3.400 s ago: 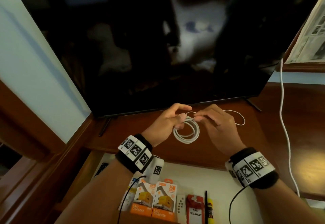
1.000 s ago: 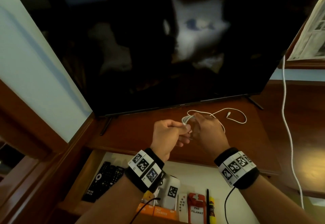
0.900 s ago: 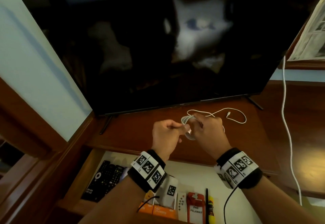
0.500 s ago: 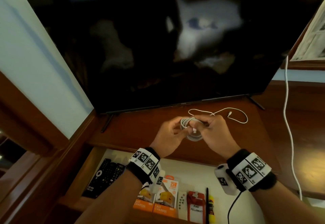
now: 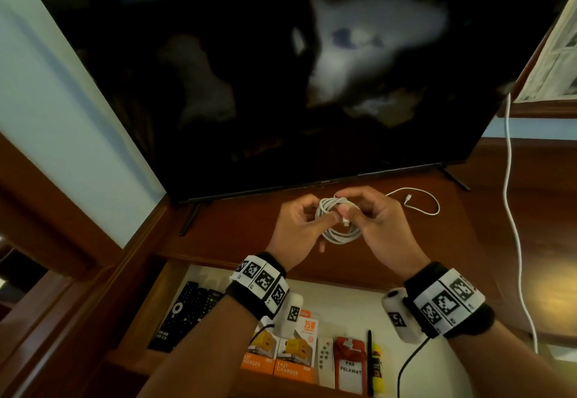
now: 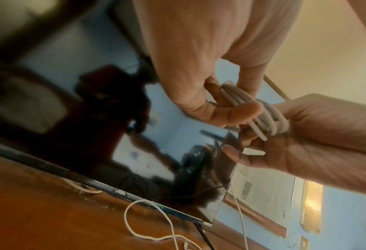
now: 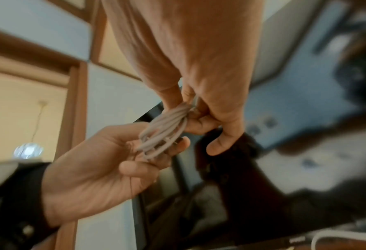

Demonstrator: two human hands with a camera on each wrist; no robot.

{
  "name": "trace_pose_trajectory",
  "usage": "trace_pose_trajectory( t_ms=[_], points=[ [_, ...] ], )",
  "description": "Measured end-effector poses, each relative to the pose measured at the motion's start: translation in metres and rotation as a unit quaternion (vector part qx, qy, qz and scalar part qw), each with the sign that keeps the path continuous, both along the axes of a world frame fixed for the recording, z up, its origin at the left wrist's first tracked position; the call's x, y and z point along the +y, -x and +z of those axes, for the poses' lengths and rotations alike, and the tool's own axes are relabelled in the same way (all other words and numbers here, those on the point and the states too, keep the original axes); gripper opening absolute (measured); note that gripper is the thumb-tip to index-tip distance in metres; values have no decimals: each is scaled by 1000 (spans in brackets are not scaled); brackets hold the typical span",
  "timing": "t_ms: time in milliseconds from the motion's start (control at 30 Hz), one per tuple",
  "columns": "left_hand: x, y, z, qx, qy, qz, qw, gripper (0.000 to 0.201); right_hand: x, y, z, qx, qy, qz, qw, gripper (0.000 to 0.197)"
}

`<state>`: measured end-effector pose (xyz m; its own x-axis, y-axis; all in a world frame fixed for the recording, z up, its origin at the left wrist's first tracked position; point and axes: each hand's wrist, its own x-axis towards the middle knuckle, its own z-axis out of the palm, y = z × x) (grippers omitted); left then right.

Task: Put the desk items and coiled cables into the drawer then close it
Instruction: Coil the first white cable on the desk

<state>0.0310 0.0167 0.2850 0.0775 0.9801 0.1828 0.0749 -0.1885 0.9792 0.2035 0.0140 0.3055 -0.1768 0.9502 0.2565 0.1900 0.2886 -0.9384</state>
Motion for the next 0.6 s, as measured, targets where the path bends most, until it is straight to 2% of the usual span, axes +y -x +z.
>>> trace_pose_trajectory(
  t_ms=[167,267,333,433,500,600],
  points=[
    [5,-13,-2,61,-17,101,993,25,-4,12,2,10,3,-10,1000,19],
    [6,-13,0,89,0,79,993,19,-4,7,4,64,41,40,996,24],
    [6,-11,0,114,-12,57,992,17,-5,2,3,79,49,74,993,39],
    [7,-6,-1,136,-24,22,990,14,-4,1,1,67,44,52,995,47],
    [6,-3,-1,101,-6,-15,995,11,-4,1,-1,81,45,36,995,47],
    [4,-1,1,65,15,-49,997,17,-5,2,-2,82,25,8,996,42]
  ],
)
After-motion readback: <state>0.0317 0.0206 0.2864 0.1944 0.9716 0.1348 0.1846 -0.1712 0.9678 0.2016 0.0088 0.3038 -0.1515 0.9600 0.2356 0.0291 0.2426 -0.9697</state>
